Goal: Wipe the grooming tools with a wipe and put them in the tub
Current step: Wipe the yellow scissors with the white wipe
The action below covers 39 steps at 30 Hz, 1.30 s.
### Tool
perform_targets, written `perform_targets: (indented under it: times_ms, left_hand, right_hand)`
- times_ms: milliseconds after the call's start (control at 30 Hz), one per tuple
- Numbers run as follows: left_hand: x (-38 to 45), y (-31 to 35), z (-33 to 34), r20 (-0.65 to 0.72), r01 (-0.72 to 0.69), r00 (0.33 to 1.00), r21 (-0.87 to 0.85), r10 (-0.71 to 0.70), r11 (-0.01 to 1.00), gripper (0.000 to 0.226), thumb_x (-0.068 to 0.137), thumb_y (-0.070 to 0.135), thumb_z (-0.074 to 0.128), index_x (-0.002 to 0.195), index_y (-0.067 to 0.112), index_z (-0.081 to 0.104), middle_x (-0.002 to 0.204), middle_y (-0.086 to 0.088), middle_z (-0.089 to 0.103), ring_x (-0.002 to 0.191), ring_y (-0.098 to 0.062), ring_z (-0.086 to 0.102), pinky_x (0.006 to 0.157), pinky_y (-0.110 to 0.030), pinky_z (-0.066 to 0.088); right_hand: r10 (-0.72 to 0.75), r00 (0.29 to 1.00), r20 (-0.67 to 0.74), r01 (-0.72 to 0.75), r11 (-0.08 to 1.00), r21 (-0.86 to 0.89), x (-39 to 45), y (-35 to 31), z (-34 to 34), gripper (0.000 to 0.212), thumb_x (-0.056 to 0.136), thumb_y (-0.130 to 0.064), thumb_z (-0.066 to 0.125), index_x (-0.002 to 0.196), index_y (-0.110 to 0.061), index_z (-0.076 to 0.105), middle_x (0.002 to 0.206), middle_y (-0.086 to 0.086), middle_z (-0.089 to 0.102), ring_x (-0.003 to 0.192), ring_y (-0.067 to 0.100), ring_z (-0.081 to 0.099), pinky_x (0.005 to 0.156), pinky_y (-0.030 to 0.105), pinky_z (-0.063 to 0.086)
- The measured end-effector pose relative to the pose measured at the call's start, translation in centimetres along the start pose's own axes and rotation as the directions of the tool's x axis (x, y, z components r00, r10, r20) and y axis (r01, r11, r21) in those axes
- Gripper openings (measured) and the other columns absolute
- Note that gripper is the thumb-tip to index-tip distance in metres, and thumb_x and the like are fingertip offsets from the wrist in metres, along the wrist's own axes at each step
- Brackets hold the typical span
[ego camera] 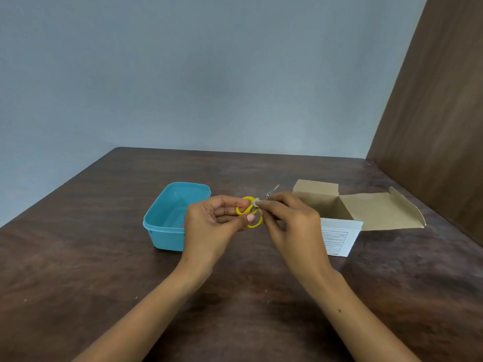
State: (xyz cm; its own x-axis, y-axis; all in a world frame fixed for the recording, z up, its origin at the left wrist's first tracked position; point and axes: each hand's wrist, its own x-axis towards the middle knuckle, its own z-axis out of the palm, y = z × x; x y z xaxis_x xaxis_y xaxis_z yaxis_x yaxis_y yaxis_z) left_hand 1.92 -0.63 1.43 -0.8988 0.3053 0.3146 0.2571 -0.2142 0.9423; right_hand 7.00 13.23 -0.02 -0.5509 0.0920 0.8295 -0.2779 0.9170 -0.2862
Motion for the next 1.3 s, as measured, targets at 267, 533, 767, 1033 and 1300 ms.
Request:
perform_targets:
  times_ms: [267,533,767,1033,1300]
  left_hand:
    - [-0.1,0.2,0.0,0.018,-0.006,1.0,0.044,0.005,0.999,0.023,0.065,-0.005,0.079,0.082,0.009,0.073,0.08,-0.007,0.076,0.073,-0.016,0.072,0.061,-0.023,0.058]
    - [0.0,0.5,-0.1,0.001,0.005,1.0,0.028,-0.005,1.0,0.024,0.064,-0.005,0.079,0.078,0.013,0.073,0.076,-0.002,0.076,0.07,-0.013,0.072,0.059,-0.021,0.057]
    - [0.0,0.8,-0.2,-0.004,-0.001,1.0,0.006,0.001,1.0,0.023,0.065,-0.006,0.077,0.079,0.011,0.072,0.076,-0.002,0.076,0.069,-0.013,0.072,0.057,-0.019,0.056]
    - [0.0,0.6,-0.1,0.006,0.034,0.999,-0.002,-0.034,0.999,0.022,0.065,-0.008,0.076,0.079,0.008,0.072,0.074,-0.002,0.076,0.069,-0.013,0.072,0.057,-0.02,0.057]
    - [-0.1,0.8,-0.2,-0.004,0.03,1.0,-0.001,-0.03,1.0,0.021,0.066,-0.006,0.077,0.08,0.008,0.071,0.075,-0.003,0.076,0.072,-0.014,0.073,0.058,-0.021,0.057]
  right_hand:
    - [0.056,0.996,-0.063,-0.06,0.997,-0.055,0.1,0.6,0.0,0.02,0.084,-0.006,0.059,0.097,-0.006,0.074,0.087,0.007,0.065,0.073,0.014,0.06,0.064,0.013,0.041]
    - [0.081,0.992,-0.1,-0.084,0.996,-0.033,0.2,0.1,0.2,0.022,0.084,-0.001,0.058,0.099,-0.004,0.073,0.089,0.009,0.065,0.074,0.017,0.062,0.066,0.015,0.044]
    - [0.083,0.994,-0.067,-0.082,0.996,0.023,-0.3,-0.6,0.3,0.026,0.081,0.002,0.06,0.101,-0.006,0.073,0.092,0.008,0.064,0.08,0.01,0.059,0.07,0.012,0.046]
    - [0.123,0.988,-0.098,-0.126,0.992,-0.026,0.0,-0.1,0.5,0.02,0.084,-0.002,0.061,0.099,-0.005,0.073,0.087,0.007,0.061,0.073,0.005,0.052,0.068,0.001,0.034]
    - [0.101,0.993,-0.064,-0.1,0.995,0.022,-0.4,-0.8,0.3,0.026,0.079,0.006,0.065,0.1,-0.006,0.073,0.091,0.006,0.064,0.081,0.008,0.057,0.071,0.01,0.043]
